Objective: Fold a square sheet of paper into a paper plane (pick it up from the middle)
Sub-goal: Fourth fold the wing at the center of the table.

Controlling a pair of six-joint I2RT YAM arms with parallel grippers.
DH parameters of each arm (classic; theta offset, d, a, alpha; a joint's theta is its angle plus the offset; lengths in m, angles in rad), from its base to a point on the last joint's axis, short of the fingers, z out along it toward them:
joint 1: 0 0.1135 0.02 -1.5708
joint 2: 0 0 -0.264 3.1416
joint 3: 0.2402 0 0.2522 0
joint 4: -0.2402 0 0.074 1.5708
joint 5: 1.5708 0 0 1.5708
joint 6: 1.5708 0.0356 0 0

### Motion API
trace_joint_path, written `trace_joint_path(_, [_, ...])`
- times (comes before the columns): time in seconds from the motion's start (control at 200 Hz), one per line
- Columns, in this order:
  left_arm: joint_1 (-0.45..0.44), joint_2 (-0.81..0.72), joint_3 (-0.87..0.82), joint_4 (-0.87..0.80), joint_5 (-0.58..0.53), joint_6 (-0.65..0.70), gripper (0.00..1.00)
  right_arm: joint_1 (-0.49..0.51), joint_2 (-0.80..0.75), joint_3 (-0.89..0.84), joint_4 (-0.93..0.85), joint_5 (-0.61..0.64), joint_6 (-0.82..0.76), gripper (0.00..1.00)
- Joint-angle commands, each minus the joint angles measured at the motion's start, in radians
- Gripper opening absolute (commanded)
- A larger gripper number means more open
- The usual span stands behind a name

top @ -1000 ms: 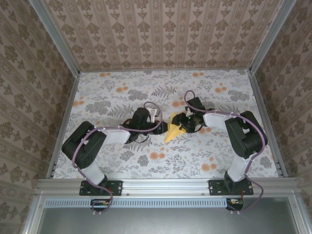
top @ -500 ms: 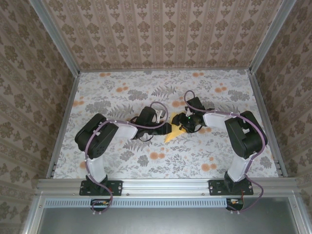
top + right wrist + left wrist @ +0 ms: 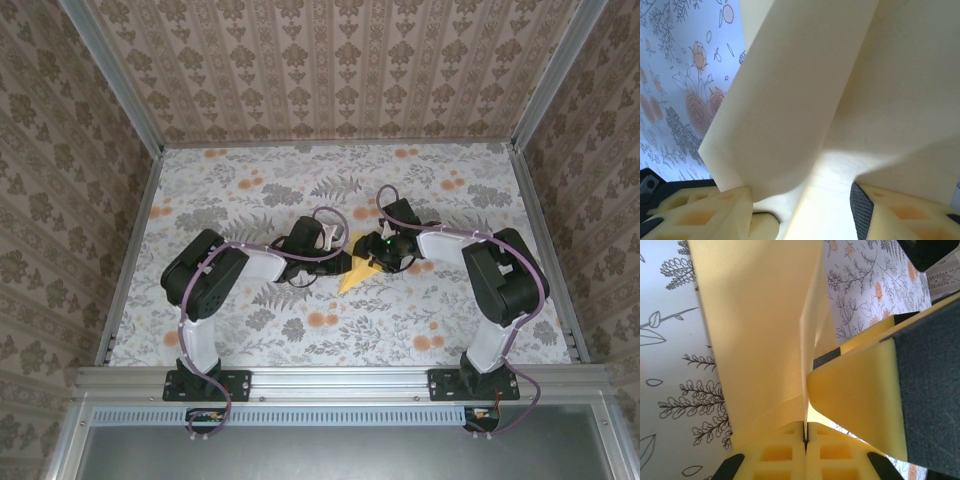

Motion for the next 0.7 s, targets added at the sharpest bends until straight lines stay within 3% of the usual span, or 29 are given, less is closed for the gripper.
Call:
trace_joint_path(0.0, [0.012, 0.012, 0.009, 0.032, 0.038, 0.018, 0.03, 0.001, -0.041, 0.009, -0.051, -0.012, -0.064, 0.57])
trace_joint_path(0.695, [0.032, 0.062, -0.006, 0.142, 0.114, -0.043, 0.03, -0.006, 0.040, 0.041, -0.063, -0.035, -0.112, 0.56])
